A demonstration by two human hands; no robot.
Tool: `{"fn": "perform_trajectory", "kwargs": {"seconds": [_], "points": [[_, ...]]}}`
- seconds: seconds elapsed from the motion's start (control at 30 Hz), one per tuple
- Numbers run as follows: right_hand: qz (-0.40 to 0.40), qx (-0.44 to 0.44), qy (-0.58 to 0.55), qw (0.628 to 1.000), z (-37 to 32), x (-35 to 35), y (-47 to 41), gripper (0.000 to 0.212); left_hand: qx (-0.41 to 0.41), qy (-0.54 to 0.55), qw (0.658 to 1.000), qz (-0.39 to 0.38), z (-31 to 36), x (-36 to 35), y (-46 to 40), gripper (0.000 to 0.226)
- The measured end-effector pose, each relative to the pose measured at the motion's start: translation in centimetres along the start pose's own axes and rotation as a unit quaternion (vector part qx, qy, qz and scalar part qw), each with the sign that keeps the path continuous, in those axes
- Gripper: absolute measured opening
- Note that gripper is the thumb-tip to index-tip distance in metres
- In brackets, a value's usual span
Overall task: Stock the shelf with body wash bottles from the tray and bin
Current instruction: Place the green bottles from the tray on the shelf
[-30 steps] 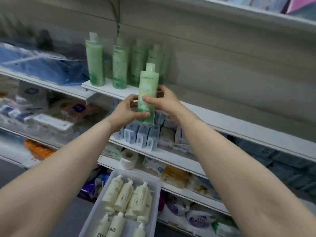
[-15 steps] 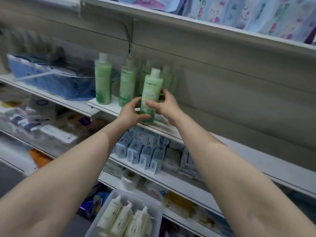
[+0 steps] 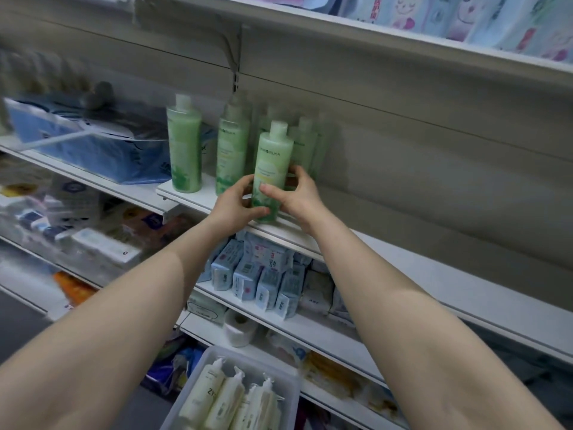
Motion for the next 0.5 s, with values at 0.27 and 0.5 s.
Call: {"fn": "perform_trajectory", "kwargs": {"seconds": [0.27, 0.5], "points": [[0.017, -0.018, 0.01, 1.0, 2.2, 0.0, 1.8, 0.06, -0.011, -0.025, 0.998, 0.055, 1.2, 0.1, 2.4, 0.069], [0.062, -0.024, -0.014, 0.998, 4.1, -0.2, 5.6, 0.038, -0.023, -0.032, 0.992, 0.12, 1.4, 0.9, 6.9, 0.045]]}}
Point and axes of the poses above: each hand's wrist, its own y-axis away from the middle knuckle, its own x-axis out of the back of the hand, z = x × y, the point moved 7 cm from there along -y, towards the middle knuckle, and after that the axes turned 14 degrees about -x, right-handed, at the moved point
